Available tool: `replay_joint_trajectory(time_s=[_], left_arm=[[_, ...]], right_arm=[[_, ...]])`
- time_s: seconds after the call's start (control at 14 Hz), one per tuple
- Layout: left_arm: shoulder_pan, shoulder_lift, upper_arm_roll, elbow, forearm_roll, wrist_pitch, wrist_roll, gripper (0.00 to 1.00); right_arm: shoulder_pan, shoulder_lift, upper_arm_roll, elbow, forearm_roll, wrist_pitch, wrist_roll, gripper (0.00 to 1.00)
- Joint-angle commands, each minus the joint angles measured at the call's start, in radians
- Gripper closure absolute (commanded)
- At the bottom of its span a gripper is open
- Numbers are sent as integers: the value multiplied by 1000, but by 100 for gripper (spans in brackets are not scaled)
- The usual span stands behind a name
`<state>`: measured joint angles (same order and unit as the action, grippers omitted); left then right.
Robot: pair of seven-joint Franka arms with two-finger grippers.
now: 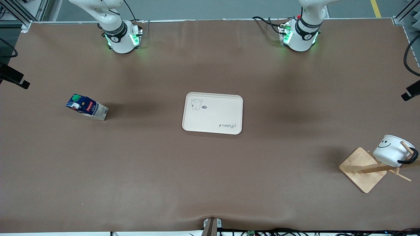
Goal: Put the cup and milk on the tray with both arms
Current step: 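Reach the left gripper toward the white mug on the wooden stand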
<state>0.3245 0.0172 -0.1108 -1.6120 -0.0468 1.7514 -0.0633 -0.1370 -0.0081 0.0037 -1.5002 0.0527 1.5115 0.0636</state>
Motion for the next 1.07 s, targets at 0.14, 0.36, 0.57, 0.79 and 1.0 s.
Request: replay_joint_trajectory(time_s=[0.14,0.36,0.57,0.79,1.0], left_arm=[[22,-3,-9,-162,-24,270,8,0],[24,19,-9,-298,-25,518,11,0],[57,53,-10,-327,-25,609,57,0],[56,78,-12,-357,-59,701,69,0],[45,112,-18,-356,-120,767,71,0]], right_arm=[[-16,11,7,18,-8,-8,-13,0],[-21,17,7,18,-8,-8,-11,0],[-27,19,7,18,-8,-8,-11,0],[-32,23,7,18,-8,-7,-11,0],[-32,23,7,18,-8,-8,-11,0]])
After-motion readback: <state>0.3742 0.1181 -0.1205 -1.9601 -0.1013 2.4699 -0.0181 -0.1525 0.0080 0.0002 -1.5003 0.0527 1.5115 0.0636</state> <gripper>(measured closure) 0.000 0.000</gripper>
